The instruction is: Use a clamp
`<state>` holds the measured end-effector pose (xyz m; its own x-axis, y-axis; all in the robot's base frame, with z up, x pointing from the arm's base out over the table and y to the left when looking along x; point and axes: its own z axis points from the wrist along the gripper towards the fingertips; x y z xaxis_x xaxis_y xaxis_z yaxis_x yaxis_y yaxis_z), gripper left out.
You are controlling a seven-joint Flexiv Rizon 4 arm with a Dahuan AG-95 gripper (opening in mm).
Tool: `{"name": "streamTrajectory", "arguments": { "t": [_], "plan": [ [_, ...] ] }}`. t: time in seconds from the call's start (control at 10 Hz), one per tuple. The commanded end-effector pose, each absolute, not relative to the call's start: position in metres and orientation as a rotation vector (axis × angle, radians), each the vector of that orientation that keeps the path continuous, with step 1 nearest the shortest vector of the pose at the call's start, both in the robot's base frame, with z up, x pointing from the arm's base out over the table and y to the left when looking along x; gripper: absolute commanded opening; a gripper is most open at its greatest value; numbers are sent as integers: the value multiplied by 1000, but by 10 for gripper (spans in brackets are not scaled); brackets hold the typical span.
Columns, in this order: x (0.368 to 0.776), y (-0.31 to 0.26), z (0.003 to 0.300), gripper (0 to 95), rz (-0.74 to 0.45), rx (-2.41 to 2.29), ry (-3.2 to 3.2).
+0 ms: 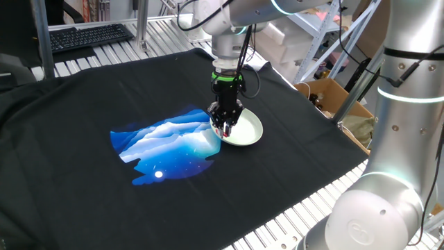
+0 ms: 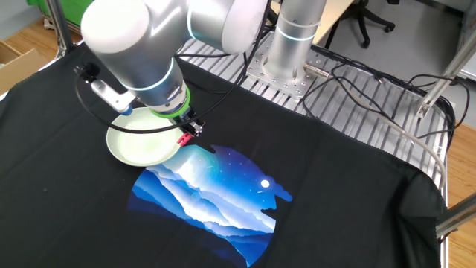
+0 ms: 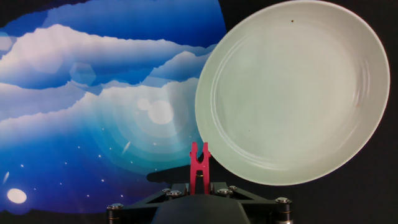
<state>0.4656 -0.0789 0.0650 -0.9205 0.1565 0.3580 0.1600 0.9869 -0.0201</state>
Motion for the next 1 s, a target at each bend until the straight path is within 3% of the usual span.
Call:
{"name": "streamTrajectory", "arguments": {
  "t": [0.1, 1.0],
  "plan": [
    [465, -78, 66, 0, -22, -224, -2763],
    [465, -78, 66, 0, -9, -189, -2660]
  ]
}}
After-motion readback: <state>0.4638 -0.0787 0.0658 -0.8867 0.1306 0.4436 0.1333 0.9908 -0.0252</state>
